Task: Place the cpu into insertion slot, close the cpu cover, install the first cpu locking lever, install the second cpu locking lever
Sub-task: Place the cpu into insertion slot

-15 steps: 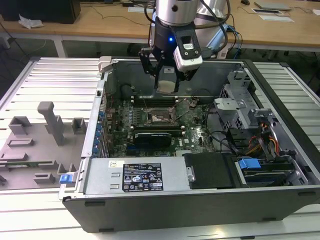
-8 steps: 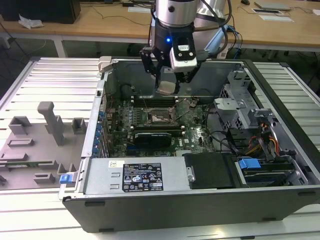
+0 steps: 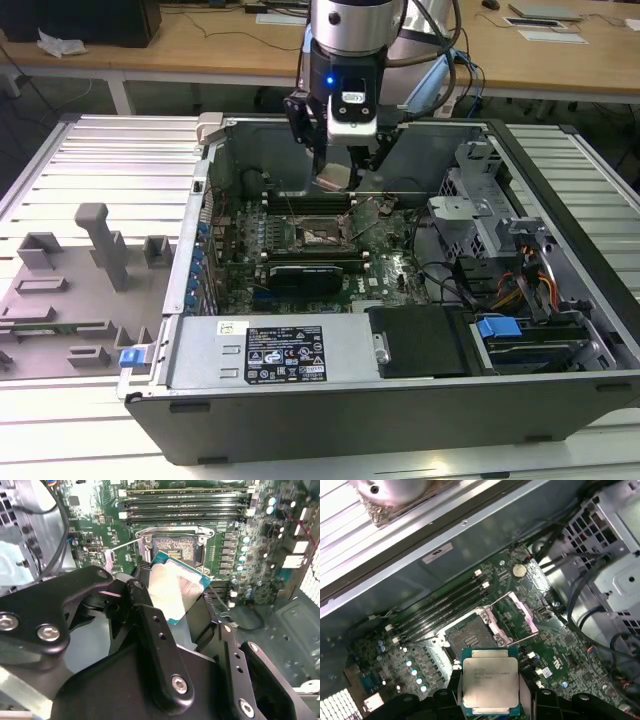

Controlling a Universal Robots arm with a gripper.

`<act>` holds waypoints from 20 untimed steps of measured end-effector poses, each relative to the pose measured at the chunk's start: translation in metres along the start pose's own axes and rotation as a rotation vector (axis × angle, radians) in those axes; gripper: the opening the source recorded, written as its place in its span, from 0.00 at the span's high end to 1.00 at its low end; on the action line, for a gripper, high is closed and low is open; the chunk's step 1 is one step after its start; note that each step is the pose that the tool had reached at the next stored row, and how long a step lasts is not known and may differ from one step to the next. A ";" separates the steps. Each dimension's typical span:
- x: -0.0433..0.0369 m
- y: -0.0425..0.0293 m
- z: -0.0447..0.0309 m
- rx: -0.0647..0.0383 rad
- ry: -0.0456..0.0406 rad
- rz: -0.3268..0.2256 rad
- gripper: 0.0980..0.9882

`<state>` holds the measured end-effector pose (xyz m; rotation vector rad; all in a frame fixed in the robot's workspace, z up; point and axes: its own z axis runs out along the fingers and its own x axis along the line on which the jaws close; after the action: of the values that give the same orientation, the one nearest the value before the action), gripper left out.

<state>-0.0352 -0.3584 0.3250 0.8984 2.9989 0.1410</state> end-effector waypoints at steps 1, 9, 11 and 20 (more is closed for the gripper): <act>0.0000 0.0000 0.0001 0.000 -0.0011 0.013 0.50; 0.0000 -0.0001 0.0010 -0.003 -0.0121 0.137 0.50; 0.0000 -0.0001 0.0013 -0.003 -0.0145 0.164 0.50; 0.0000 -0.0002 0.0025 -0.006 -0.0278 0.312 0.50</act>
<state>-0.0352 -0.3584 0.3226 1.3491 2.8097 0.1365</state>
